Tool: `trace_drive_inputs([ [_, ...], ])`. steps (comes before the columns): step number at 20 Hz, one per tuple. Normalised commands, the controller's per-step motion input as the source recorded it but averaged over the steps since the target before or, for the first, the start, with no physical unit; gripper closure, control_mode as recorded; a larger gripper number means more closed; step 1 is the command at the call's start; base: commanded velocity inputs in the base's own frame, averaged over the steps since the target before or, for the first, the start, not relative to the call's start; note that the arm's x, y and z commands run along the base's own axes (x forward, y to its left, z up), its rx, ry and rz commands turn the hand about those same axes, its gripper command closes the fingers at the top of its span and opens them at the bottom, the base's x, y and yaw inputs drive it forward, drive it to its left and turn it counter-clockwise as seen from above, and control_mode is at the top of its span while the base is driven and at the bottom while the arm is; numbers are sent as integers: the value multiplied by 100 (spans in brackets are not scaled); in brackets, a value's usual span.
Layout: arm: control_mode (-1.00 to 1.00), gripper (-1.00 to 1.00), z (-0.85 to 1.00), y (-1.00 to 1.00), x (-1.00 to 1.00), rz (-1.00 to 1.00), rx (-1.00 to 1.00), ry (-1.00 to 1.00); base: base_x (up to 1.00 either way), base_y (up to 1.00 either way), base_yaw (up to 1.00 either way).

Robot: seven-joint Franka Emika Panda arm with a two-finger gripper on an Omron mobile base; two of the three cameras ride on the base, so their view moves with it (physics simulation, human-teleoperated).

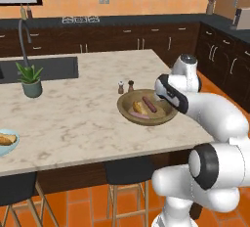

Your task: Place one bun and one sausage from the bowl on each plate.

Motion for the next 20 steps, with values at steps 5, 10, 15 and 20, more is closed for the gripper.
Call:
trace_drive_inputs([
  [5, -100, -100, -48, 12, 99, -1, 3, 12, 0, 0, 0],
  [10, -100, -100, -65, 0, 75, 3, -5, 27, 0, 0, 0],
  [15, -100, -100, -65, 0, 67, 11, -1, 23, 0, 0, 0],
  [20, -100, -100, -42, -19, 60, 3, 0, 2, 0, 0, 0],
])
